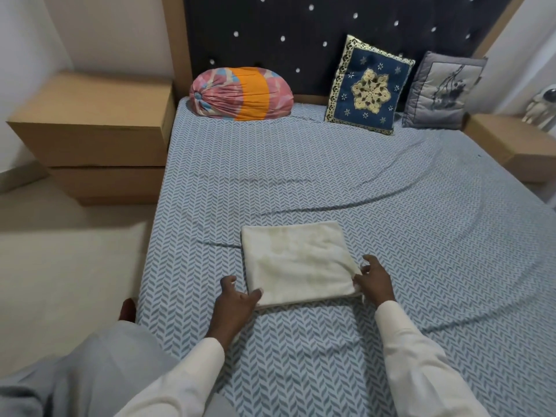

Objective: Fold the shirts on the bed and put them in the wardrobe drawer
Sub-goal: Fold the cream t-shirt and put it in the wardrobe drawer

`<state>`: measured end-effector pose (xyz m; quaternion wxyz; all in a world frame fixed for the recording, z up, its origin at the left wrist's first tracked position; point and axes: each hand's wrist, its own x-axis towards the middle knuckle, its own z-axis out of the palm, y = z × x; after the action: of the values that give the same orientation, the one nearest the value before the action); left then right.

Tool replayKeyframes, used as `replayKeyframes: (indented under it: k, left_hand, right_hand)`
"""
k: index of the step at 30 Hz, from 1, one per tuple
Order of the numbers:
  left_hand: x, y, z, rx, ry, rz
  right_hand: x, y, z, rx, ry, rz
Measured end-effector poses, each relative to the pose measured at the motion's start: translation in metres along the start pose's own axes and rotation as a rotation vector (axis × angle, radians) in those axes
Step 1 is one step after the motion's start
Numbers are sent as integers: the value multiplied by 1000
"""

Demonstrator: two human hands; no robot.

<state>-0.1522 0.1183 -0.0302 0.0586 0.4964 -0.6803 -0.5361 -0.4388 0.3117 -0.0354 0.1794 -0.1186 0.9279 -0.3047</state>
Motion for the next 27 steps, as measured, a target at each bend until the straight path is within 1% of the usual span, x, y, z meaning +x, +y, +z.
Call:
replayKeyframes:
  k: [1, 2, 4, 6, 8, 10, 12, 14, 15, 17, 18, 20, 22, 24, 27]
  left_hand:
    - [6, 1, 0, -36, 23, -75]
    - [13, 1, -1, -47, 33, -105]
    - [20, -1, -1, -34, -12, -101]
    - [15, 5, -4, -22, -47, -95]
    - [11, 7, -5, 4, -48, -83]
    - [6, 9, -7, 27, -59, -94]
    - [1, 7, -8, 87, -49, -98]
    - [-3, 5, -9, 148, -17, -106]
    - [-6, 4, -9, 179, -8, -112]
    - [-7, 1, -9, 230, -9, -135]
    - [-7, -1, -8, 239, -24, -140]
    - [-6, 0, -7, 227, -25, -119]
    - [-2, 2, -5, 219, 2, -101]
    - [0, 5, -2, 245, 42, -85]
    - [3, 7, 0, 250, 76, -47]
  right_hand:
    - [-4, -3, 2, -54, 37, -20]
    - [-7, -7, 5, -98, 84, -37]
    - [-17, -25, 15, -165, 163, -115]
    - [-27, -53, 31, -146, 152, -274]
    - [-37, -88, 52, -81, 9, -406]
    - [-51, -122, 74, -49, -193, -512]
    - [-60, -148, 96, -94, -374, -603]
    - [-61, -167, 112, -237, -490, -552]
    - [-59, -175, 116, -335, -492, -494]
    - [-50, -193, 122, -485, -417, -418]
    - [-47, -203, 123, -510, -364, -415]
    - [-42, -222, 128, -455, -316, -429]
    - [-34, -233, 140, -453, -382, -444]
    - [-26, -237, 152, -526, -460, -418]
    - [-17, -243, 156, -569, -505, -366]
